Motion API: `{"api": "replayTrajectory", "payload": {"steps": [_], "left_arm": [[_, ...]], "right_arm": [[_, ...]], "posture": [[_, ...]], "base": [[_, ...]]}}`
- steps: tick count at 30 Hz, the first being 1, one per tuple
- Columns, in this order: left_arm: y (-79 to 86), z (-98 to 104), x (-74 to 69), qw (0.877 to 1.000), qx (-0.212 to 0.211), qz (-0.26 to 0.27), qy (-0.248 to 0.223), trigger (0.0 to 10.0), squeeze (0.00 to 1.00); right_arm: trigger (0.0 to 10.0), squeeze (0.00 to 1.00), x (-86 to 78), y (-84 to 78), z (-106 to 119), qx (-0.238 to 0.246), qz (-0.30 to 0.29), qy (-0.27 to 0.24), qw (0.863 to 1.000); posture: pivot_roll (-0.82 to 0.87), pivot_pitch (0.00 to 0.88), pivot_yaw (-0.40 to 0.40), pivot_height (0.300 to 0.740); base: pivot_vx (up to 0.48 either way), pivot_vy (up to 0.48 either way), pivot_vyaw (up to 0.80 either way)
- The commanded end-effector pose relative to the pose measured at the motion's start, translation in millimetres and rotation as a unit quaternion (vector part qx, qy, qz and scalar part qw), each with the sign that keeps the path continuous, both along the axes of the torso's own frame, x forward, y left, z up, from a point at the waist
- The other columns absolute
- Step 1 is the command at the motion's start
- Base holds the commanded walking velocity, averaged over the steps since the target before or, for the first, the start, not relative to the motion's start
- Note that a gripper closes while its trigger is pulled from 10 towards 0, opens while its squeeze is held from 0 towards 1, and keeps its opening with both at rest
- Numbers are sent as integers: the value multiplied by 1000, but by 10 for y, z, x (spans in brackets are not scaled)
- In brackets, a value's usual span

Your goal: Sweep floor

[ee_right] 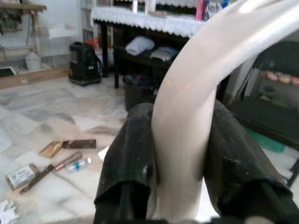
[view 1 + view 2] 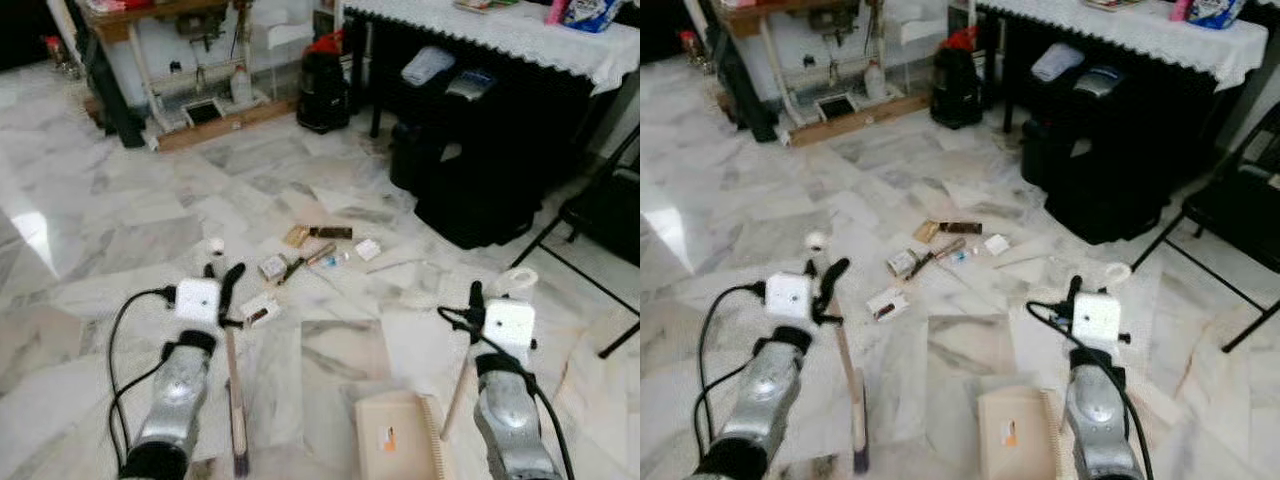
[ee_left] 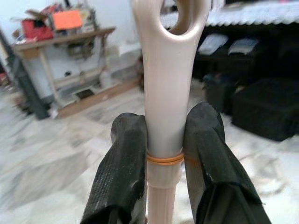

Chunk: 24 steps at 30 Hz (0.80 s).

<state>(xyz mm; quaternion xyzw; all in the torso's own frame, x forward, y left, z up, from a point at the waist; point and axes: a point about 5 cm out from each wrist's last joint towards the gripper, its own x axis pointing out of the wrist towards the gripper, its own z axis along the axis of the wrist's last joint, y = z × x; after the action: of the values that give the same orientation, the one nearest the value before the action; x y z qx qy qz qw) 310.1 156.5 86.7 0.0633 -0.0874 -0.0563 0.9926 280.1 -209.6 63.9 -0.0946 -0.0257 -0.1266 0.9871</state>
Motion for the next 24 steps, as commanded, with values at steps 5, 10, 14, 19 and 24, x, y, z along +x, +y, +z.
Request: {"api": "replayTrajectory", "payload": {"steps": [5,10,14,19,24], "left_arm": [[70,109,31,1000,11,5,-25,10000,0],[68,112,36,1000,11,5,-25,10000,0],[63,114,38,1000,12,4,-26,10000,0],[63,115,40,1000,11,4,-26,10000,0],[53,111,40,1000,11,4,-26,10000,0]], "right_arm": [[10000,0,44,25,77,7,3,-18,1000],[10000,0,46,26,89,2,3,-23,1000],[10000,0,50,30,91,-2,6,-23,1000],[10000,0,53,34,95,-2,6,-24,1000],[10000,0,47,23,96,-3,6,-25,1000]], "posture": [[-28,0,28,740],[-27,0,28,740],[-27,0,28,740],[-28,0,27,740],[-31,0,23,740]], "base": [[259,0,-400],[258,0,-373],[262,0,0],[256,0,0],[258,0,0]]}}
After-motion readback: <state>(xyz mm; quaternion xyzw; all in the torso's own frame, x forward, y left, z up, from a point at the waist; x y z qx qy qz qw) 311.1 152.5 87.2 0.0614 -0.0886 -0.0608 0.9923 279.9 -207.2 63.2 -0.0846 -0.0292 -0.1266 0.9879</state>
